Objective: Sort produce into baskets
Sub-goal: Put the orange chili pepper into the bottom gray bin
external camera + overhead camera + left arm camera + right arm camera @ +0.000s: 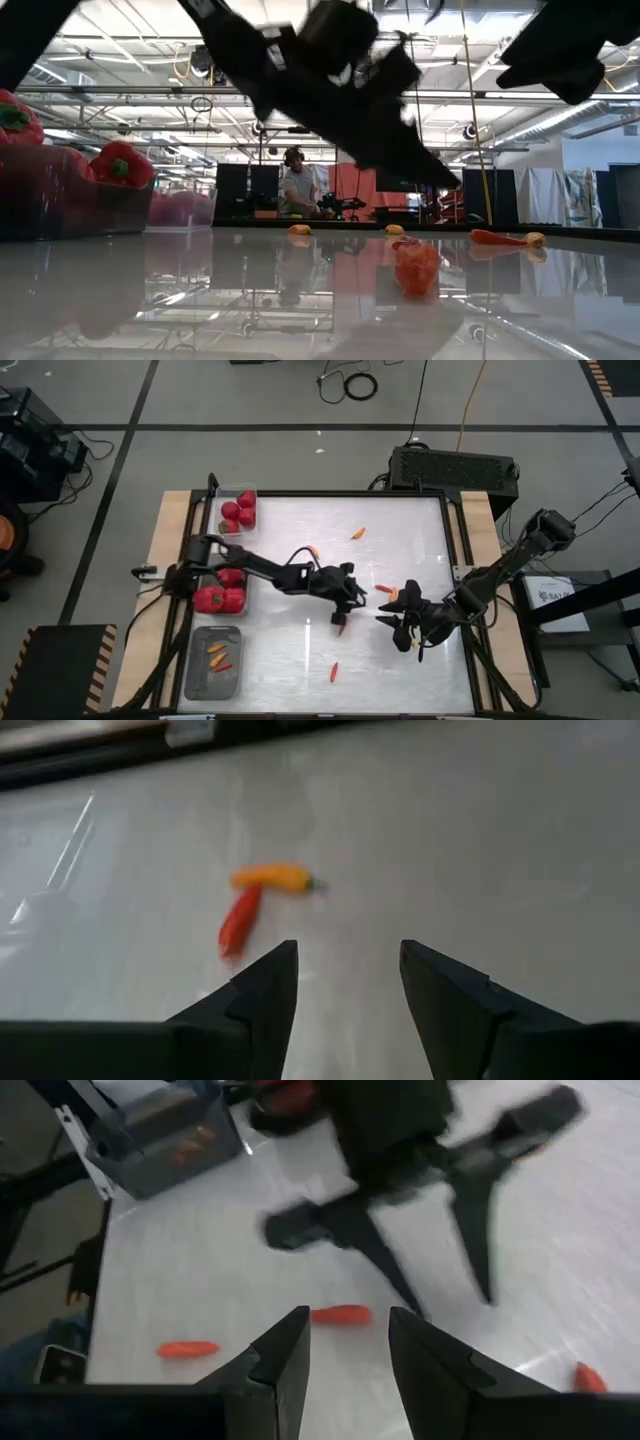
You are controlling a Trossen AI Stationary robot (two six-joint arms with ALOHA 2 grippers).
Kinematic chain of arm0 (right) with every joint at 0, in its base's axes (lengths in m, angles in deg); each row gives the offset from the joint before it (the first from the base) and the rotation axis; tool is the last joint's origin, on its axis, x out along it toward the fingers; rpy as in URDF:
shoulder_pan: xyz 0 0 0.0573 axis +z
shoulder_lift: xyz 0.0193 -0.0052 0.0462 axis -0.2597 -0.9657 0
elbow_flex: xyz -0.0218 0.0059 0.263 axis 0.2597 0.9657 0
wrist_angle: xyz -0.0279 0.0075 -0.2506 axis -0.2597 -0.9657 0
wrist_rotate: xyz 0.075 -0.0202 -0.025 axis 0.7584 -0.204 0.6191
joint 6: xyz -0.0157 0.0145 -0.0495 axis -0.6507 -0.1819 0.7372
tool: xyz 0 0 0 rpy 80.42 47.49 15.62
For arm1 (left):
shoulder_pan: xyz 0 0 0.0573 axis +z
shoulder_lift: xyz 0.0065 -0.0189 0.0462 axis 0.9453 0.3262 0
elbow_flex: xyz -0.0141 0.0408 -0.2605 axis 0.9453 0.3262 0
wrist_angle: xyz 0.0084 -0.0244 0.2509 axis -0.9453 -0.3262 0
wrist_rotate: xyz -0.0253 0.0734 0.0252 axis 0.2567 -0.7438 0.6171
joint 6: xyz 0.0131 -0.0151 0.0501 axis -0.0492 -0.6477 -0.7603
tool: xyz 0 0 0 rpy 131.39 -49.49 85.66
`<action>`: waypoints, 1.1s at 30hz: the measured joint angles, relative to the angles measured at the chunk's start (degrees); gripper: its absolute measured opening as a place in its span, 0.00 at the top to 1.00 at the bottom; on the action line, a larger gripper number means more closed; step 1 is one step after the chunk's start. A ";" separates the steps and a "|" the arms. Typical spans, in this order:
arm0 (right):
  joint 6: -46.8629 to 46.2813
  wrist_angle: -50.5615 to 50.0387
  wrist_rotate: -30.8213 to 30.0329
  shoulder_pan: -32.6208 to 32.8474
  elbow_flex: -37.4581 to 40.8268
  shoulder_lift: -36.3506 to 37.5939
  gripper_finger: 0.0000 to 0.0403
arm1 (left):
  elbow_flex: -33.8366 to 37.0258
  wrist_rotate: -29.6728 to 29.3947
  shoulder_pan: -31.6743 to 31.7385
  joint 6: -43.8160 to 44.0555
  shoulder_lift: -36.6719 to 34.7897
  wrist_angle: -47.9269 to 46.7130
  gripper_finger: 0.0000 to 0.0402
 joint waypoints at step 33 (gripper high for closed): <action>-13.94 -8.15 -1.99 1.72 2.58 -0.03 0.68 | -12.94 7.66 9.32 0.88 17.13 5.40 0.54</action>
